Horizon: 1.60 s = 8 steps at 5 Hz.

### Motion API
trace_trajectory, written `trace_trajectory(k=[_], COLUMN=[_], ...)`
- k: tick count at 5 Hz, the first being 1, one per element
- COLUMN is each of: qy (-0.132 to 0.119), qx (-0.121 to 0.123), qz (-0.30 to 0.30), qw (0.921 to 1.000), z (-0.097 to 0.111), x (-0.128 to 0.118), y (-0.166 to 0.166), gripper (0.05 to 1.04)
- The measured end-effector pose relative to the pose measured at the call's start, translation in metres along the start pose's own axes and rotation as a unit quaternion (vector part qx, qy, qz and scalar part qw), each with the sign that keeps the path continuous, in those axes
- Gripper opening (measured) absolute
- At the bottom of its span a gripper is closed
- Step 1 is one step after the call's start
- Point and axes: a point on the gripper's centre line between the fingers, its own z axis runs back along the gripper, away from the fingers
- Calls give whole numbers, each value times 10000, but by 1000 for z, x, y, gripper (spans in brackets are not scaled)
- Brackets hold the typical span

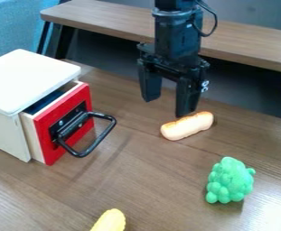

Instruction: OPEN THE DRAWER

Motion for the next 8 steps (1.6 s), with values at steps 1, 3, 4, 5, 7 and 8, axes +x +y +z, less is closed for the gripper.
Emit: trace_trajectory(k=[1,3,4,5,7,8], qy=[165,289,298,361,241,46], qx=[-35,-95,-33,4,425,640], qz=[8,324,479,641,845,924], qw=[9999,9990,9984,9973,9952,9937], z=[-11,-30,-36,-43,-54,-54], x=[0,-3,-9,-18,-39,-42], y=[1,21,32,47,76,87], gripper=[999,999,999,999,999,999])
